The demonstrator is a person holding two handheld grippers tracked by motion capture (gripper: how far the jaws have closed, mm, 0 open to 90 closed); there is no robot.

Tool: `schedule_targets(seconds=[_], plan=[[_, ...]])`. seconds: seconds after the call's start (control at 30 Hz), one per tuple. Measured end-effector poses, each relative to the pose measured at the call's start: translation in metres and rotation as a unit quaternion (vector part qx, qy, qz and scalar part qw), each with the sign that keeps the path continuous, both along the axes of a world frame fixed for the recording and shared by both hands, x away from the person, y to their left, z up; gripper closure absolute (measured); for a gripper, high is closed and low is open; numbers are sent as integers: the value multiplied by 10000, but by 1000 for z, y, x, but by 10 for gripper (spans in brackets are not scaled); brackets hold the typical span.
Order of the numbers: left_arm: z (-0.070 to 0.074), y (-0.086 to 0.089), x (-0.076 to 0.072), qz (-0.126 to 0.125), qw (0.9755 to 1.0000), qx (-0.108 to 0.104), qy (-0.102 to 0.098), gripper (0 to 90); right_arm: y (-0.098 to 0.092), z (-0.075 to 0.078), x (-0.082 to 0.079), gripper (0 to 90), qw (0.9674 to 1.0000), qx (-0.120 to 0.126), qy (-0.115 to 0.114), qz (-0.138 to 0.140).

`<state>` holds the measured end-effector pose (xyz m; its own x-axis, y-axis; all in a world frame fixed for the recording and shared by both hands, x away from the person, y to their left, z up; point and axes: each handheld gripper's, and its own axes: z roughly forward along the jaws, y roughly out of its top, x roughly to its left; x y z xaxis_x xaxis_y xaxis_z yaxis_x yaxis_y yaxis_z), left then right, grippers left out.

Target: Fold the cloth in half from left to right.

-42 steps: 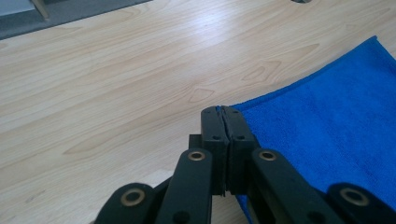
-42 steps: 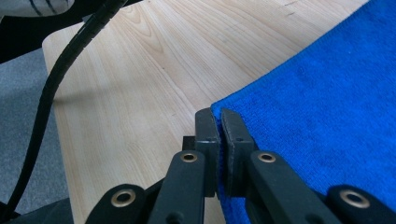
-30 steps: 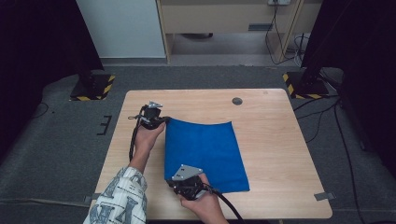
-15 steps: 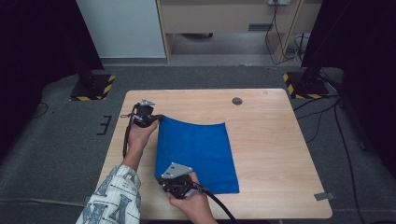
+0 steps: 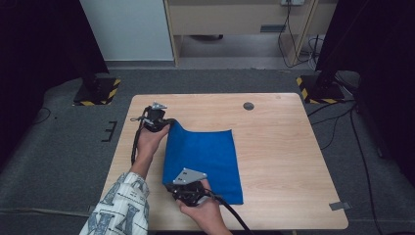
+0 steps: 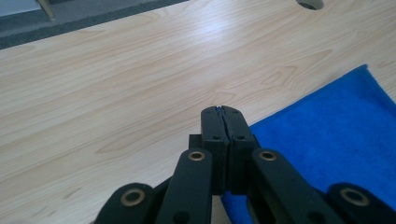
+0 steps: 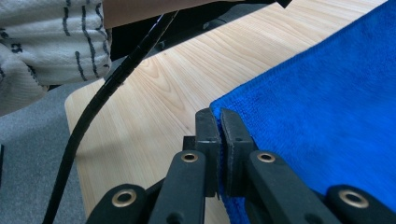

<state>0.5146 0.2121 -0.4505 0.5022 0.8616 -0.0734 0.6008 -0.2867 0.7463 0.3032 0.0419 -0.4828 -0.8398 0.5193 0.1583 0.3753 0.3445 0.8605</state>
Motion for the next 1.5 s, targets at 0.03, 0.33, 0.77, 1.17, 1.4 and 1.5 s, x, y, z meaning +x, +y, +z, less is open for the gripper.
schedule_targets(seconds=[0.03,0.33,0.77,1.17,1.4,1.5], plan=[[-2,-7,1,-18,10000,16,20,884,-10,-2,0,874,10000,-14,40,-32],[-18,-54,10,-119,9999,-28,81,884,-51,-12,2,875,9995,-50,215,-216],[-11,-98,10,-393,9992,-108,-22,884,-87,1,-7,875,9991,-188,56,-373],[-27,-130,15,-583,9982,-99,95,884,-110,-12,-8,872,9979,-418,159,-466],[-33,-142,16,-654,9977,-102,168,884,-121,-14,-11,870,9974,-476,178,-515],[-34,-144,16,-657,9976,-113,175,884,-125,-16,-11,871,9970,-468,196,-578]])
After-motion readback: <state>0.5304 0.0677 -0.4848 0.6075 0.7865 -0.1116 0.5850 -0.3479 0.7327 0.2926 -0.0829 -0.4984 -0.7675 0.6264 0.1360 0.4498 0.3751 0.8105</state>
